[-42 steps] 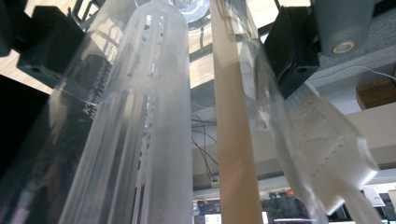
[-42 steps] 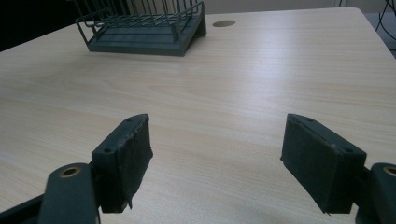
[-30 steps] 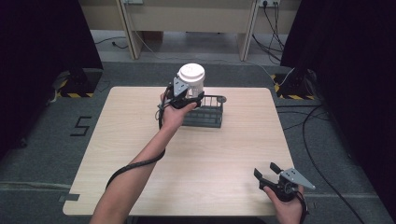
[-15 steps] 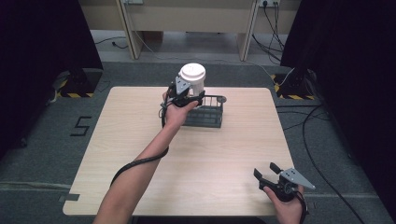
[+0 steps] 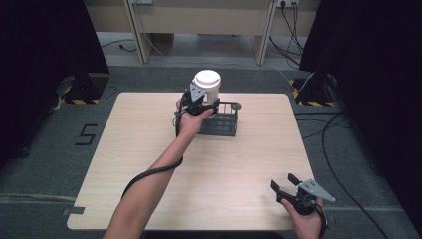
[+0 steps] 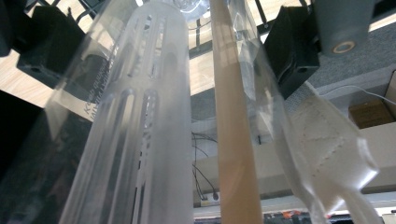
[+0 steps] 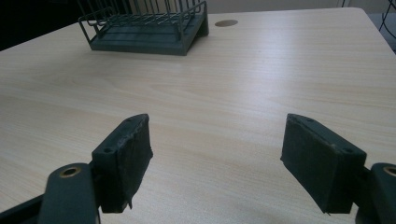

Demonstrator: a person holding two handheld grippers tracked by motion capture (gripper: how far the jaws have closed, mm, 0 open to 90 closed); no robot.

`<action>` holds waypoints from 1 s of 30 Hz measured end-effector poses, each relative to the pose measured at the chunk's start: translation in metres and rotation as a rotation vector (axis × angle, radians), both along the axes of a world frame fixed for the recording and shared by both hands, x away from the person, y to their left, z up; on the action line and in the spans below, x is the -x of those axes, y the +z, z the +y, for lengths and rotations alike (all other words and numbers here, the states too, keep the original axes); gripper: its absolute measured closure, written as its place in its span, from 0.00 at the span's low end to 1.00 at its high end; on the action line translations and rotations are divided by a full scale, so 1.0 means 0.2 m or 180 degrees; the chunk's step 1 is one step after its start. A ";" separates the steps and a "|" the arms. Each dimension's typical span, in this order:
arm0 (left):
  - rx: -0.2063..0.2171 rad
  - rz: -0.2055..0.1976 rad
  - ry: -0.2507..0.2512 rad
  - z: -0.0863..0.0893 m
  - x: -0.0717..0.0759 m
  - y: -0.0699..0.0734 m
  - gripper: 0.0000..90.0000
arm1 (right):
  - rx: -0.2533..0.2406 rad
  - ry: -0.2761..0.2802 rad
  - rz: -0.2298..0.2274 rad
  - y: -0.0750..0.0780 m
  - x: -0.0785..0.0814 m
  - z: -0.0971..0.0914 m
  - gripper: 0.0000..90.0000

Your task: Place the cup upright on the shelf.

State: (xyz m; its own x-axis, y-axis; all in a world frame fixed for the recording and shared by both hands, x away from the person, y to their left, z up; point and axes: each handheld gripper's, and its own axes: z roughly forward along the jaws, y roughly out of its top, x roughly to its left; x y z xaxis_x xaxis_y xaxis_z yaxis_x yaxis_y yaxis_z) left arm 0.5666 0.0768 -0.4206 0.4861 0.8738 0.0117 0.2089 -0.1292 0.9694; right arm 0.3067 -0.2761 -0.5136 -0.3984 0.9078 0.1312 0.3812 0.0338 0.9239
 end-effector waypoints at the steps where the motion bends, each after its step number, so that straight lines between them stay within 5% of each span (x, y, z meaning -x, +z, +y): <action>1: 0.0000 0.0000 0.0000 0.00 0.00 0.00 0.20 | 0.0000 0.0000 0.0000 0.00 0.00 0.00 0.27; 30: -0.0072 0.0224 0.0066 -0.04 -0.02 -0.15 0.19 | 0.0039 0.0019 -0.0011 0.00 0.00 0.00 0.27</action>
